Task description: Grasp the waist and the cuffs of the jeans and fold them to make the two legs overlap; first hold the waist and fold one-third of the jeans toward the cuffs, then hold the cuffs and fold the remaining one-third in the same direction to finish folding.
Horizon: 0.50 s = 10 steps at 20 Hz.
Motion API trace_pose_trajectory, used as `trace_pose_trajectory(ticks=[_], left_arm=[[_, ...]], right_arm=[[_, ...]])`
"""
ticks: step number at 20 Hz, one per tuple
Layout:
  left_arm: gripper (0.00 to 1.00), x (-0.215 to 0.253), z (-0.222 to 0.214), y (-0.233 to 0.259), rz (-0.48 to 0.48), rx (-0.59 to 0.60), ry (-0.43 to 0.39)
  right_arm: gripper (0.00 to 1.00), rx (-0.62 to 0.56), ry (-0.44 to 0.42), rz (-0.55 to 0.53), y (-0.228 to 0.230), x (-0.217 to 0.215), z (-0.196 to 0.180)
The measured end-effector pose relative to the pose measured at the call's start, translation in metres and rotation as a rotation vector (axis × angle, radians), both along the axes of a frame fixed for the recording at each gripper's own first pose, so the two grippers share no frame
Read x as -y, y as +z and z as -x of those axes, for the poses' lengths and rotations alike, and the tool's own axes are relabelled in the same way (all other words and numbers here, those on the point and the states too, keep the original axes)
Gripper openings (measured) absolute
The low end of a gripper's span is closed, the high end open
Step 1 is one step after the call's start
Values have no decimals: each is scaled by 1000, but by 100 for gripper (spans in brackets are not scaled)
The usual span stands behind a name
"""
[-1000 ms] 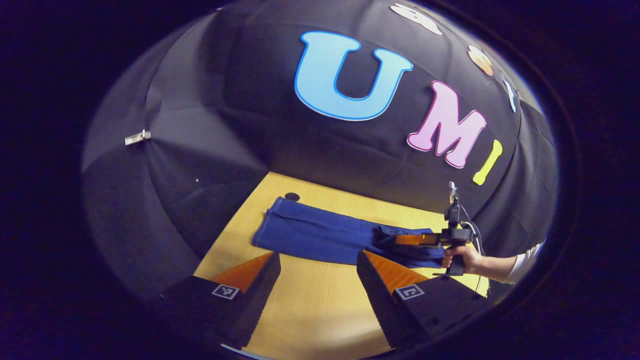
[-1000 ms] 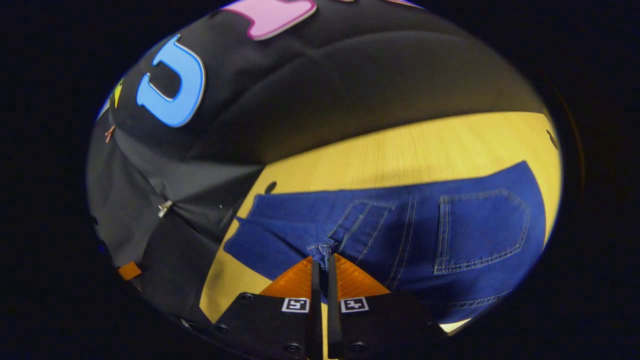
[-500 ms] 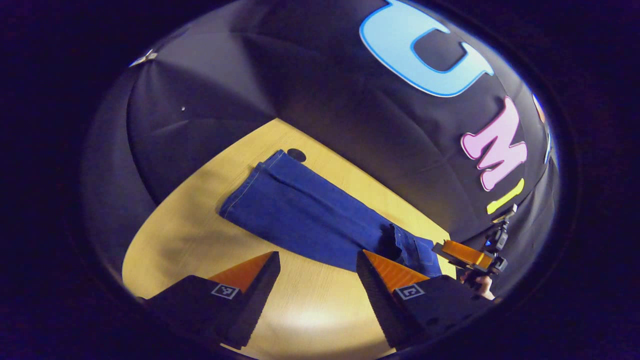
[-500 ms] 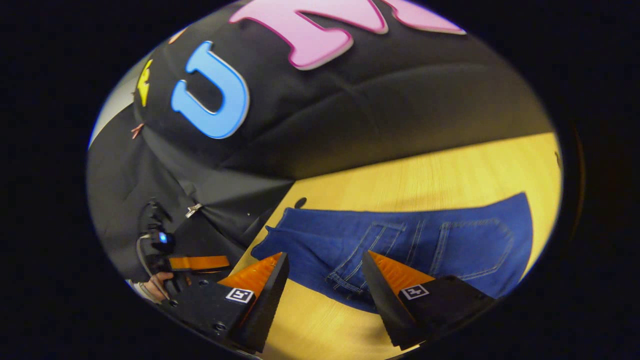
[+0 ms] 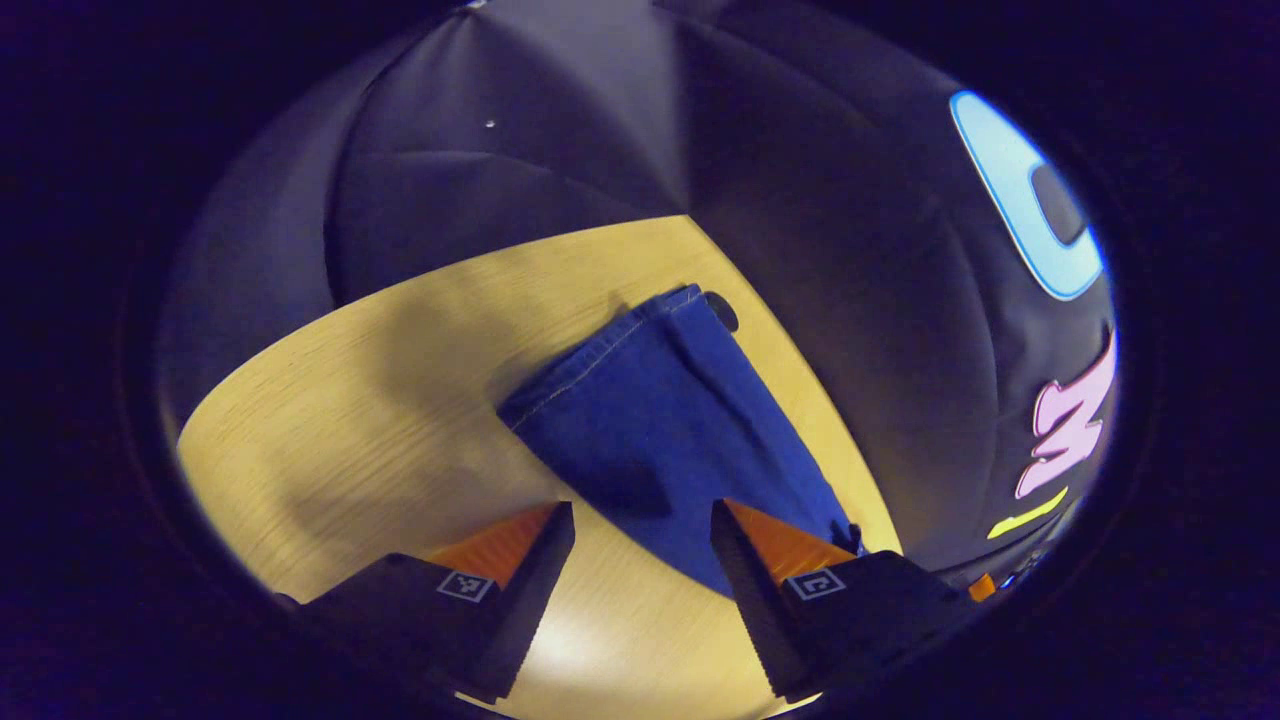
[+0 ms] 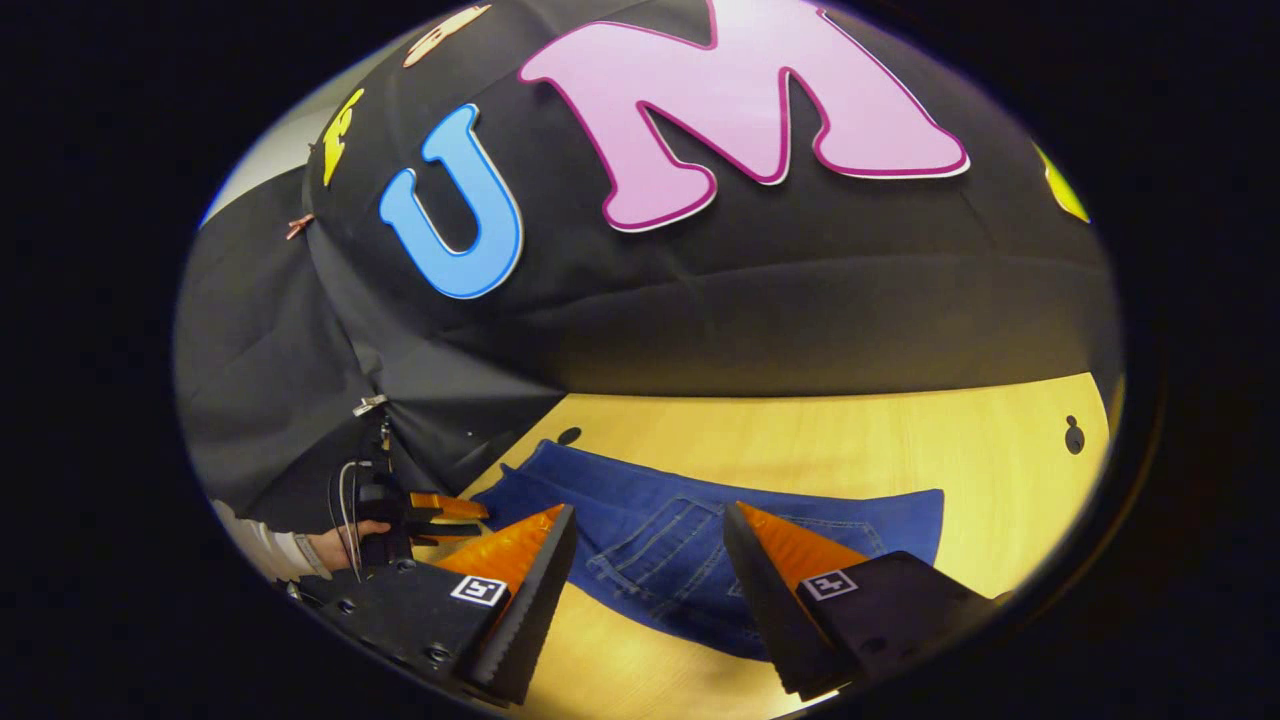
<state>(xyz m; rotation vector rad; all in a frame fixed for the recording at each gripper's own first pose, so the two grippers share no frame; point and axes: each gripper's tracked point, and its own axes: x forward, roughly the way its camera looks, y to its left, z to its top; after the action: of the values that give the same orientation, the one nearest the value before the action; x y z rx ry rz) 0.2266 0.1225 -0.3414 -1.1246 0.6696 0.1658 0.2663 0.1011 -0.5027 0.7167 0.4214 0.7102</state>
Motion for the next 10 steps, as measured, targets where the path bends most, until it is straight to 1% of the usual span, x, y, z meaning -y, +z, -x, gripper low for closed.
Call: trace_pose_trajectory(ticks=[1, 3, 6, 8, 10], left_arm=[[91, -6, -10, 1, 11, 11, 32], [90, -5, -31, 0, 13, 29, 44], [91, -2, -54, -1, -68, 28, 17], [92, -4, -63, 0, -140, 35, -23], [92, -5, -71, -1, -196, 42, -29]], right_arm=[[91, -3, 1, 4, -3, 0, -1], [91, -5, 5, 10, -8, -1, -3], [91, -22, 13, 11, -18, -2, -6], [91, -33, 14, 22, -23, 0, -8], [90, -30, 12, 33, -25, 1, -8]])
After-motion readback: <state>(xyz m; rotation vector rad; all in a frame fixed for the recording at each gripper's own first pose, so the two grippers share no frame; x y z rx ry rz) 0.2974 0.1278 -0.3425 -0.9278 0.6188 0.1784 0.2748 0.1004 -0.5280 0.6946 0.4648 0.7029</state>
